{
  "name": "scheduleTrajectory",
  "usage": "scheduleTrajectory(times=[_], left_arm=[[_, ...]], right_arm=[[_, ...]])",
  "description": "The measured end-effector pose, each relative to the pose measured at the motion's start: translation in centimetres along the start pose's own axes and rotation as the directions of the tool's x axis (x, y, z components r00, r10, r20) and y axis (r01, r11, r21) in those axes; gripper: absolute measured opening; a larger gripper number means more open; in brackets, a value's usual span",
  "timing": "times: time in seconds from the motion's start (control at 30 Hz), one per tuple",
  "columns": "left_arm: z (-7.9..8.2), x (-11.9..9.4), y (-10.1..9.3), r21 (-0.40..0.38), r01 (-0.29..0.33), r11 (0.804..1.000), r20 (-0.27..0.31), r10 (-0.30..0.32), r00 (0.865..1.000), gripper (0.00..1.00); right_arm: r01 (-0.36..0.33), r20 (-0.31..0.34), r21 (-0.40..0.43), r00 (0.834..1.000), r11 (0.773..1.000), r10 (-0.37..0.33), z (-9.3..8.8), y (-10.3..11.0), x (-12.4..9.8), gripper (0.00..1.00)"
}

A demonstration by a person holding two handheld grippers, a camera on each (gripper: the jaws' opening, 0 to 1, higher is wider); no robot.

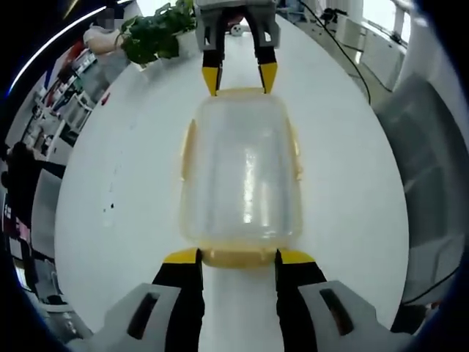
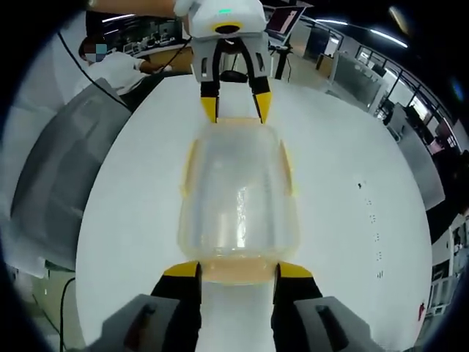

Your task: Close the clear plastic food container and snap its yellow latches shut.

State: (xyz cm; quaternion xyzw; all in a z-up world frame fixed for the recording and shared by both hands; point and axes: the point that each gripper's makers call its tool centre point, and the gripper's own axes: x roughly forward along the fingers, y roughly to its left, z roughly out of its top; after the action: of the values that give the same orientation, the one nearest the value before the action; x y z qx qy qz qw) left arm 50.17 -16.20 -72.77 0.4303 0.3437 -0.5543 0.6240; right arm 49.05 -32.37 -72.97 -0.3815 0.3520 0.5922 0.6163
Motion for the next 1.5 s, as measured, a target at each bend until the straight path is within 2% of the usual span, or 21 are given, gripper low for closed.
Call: scheduleTrajectory(times=[0.53, 1.1, 1.23, 1.33, 1.5], left_arm=[[0.0, 1.0, -0.3, -0.011, 0.022, 1.0, -0.006, -0.022, 1.0, 0.36], [-0.2, 1.2, -0.3, -0.028, 0.05, 0.998, 0.024, -0.05, 0.998, 0.36], [-0.2, 1.0, -0.4, -0.007, 0.032, 0.999, 0.023, -0.032, 0.999, 0.37], [-0.4, 1.0, -0.3, -0.003, 0.027, 1.0, 0.024, -0.027, 0.999, 0.38], [-0.6, 0.4, -0.4, -0.01, 0.013, 1.0, 0.037, -0.013, 0.999, 0.45]], right_arm=[[-0.024, 0.003, 0.016, 1.0, 1.0, 0.024, -0.7, 0.2, 0.7, 0.35], [-0.045, 0.011, 0.027, 0.999, 0.999, 0.044, -1.0, 0.1, 1.2, 0.36], [-0.036, 0.011, 0.041, 0.999, 0.998, 0.036, -0.9, 0.0, 1.2, 0.37], [-0.028, 0.035, 0.055, 0.999, 0.998, 0.027, -0.8, 0.0, 0.9, 0.38], [-0.023, 0.059, 0.092, 0.998, 0.995, 0.017, -1.1, 0.1, 0.3, 0.43]])
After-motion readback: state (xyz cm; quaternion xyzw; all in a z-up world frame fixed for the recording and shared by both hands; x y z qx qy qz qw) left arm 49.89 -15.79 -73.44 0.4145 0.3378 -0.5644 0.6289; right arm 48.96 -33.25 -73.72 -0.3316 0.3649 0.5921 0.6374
